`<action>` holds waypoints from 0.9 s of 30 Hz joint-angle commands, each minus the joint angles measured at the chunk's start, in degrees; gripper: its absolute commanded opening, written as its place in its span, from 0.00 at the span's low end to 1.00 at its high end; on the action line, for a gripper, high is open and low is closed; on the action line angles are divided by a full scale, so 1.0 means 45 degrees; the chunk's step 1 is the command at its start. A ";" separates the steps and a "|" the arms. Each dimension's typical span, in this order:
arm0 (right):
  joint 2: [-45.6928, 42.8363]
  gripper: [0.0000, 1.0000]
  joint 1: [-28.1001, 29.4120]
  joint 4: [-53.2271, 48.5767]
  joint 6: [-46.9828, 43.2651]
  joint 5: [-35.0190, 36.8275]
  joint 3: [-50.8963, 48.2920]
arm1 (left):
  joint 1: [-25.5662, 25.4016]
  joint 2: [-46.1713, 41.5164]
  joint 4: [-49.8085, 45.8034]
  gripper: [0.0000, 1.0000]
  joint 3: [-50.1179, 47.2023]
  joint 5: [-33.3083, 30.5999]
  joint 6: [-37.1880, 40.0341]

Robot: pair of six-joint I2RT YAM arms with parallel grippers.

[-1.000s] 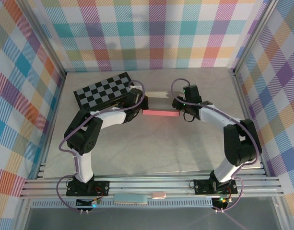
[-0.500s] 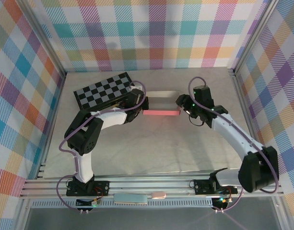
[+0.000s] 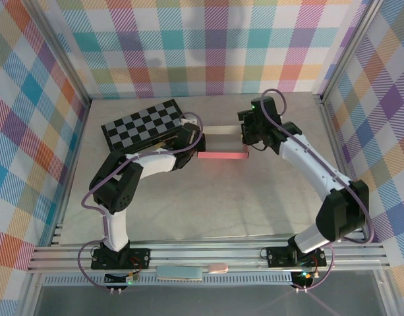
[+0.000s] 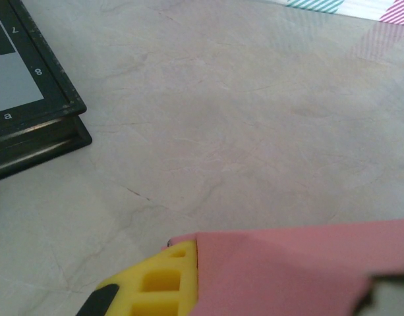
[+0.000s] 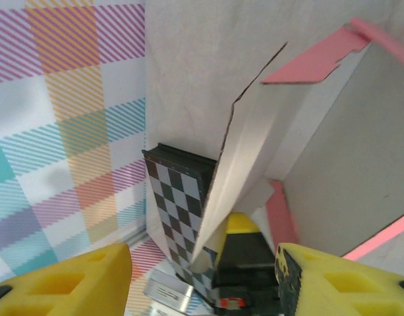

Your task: Fold the paper box

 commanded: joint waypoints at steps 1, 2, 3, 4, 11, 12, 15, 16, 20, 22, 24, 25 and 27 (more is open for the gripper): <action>0.0849 0.59 0.0025 -0.0766 0.1737 0.0568 0.0687 | -0.0222 0.0220 -0.1385 0.00 -0.0094 -0.0053 0.0158; 0.1137 0.59 0.0022 -0.0887 0.1888 0.0464 0.0912 | -0.0224 0.0220 -0.1382 0.00 -0.0095 -0.0090 0.0155; 0.1390 0.58 0.0002 -0.1015 0.1918 0.0332 0.1183 | -0.0235 0.0205 -0.1391 0.00 -0.0103 -0.0100 0.0179; 0.1683 0.58 0.0002 -0.1310 0.1912 0.0194 0.1537 | -0.0242 0.0201 -0.1377 0.00 -0.0113 -0.0104 0.0176; 0.2812 0.54 -0.0017 -0.1858 0.2009 -0.0059 0.2541 | -0.0341 0.0186 -0.1398 0.00 -0.0150 -0.0238 0.0236; 0.2921 0.54 -0.0036 -0.1933 0.1994 -0.0064 0.2627 | -0.0360 0.0172 -0.1406 0.00 -0.0171 -0.0283 0.0238; 0.3100 0.51 -0.0110 -0.2147 0.1982 -0.0167 0.2694 | -0.0380 0.0157 -0.1397 0.00 -0.0213 -0.0353 0.0227; 0.3126 0.49 -0.0153 -0.2166 0.1934 -0.0240 0.2637 | -0.0380 0.0161 -0.1406 0.00 -0.0212 -0.0358 0.0223; 0.3076 0.38 -0.0424 -0.1853 0.1799 -0.0809 0.2080 | -0.0419 0.0168 -0.1387 0.00 -0.0230 -0.0394 0.0203; 0.3013 0.34 -0.0483 -0.1851 0.1688 -0.0976 0.1870 | -0.0438 0.0177 -0.1387 0.00 -0.0241 -0.0404 0.0156; 0.2902 0.30 -0.0506 -0.1937 0.1613 -0.1188 0.1624 | -0.0476 0.0181 -0.1387 0.00 -0.0232 -0.0414 0.0126; 0.2816 0.28 -0.0506 -0.1864 0.1601 -0.1260 0.1453 | -0.0492 0.0181 -0.1386 0.00 -0.0238 -0.0437 0.0098; 0.2614 0.25 -0.0515 -0.1733 0.1642 -0.1385 0.1063 | -0.0534 0.0148 -0.1425 0.00 -0.0226 -0.0486 0.0059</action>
